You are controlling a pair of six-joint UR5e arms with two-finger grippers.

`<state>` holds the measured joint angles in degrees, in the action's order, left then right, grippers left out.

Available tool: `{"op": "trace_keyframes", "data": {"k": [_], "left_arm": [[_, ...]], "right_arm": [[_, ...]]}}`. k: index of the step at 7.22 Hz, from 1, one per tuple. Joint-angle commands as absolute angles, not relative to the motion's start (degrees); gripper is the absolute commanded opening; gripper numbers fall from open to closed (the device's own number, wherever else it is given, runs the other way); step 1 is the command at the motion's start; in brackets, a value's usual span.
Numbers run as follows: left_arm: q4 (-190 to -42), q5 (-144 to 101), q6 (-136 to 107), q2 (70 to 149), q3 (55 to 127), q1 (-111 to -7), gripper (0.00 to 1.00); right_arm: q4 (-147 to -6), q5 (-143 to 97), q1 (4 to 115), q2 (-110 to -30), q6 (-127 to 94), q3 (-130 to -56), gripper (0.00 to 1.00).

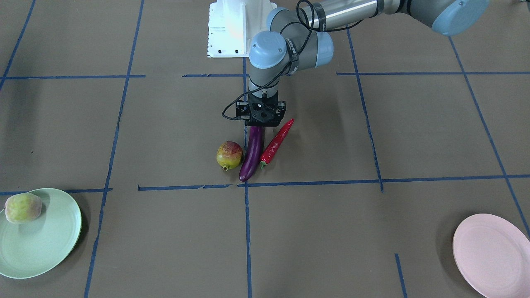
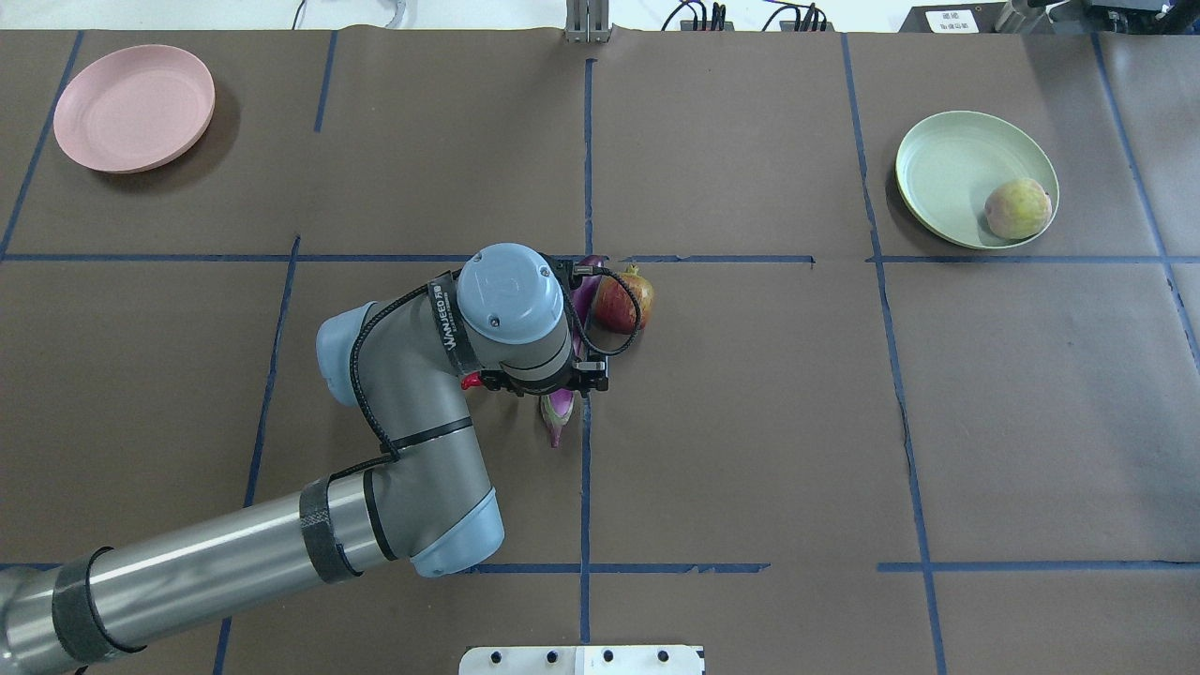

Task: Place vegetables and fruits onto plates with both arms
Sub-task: 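Reach the left gripper to the purple eggplant and grasp it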

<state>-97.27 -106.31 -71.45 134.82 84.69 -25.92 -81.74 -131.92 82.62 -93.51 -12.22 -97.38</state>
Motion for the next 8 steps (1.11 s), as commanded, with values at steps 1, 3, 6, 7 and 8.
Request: {"op": "trace_keyframes", "data": {"k": [1, 3, 6, 7, 8], "left_arm": [[-97.5, -106.2, -71.3, 135.0, 83.9, -25.8, 0.49], [-97.1, -106.1, -71.6, 136.0, 84.5, -26.0, 0.06], [-96.4, -105.6, -81.3, 133.0, 93.1, -32.3, 0.00], [-96.3, -106.1, -81.0, 131.6, 94.0, -37.5, 0.01], [-96.0, -107.8, -80.3, 130.5, 92.4, -43.3, 0.01]], "right_arm": [[-81.7, -131.9, 82.6, -93.5, -12.2, -97.4, 1.00], [-81.7, -131.9, 82.6, -93.5, -12.2, -97.4, 1.00], [-81.8, -131.7, 82.6, -93.4, -12.3, -97.3, 1.00], [-81.8, -131.9, 82.6, -93.5, -12.5, -97.3, 1.00], [-81.8, -131.8, 82.6, -93.5, -12.6, -97.2, 1.00]]}}
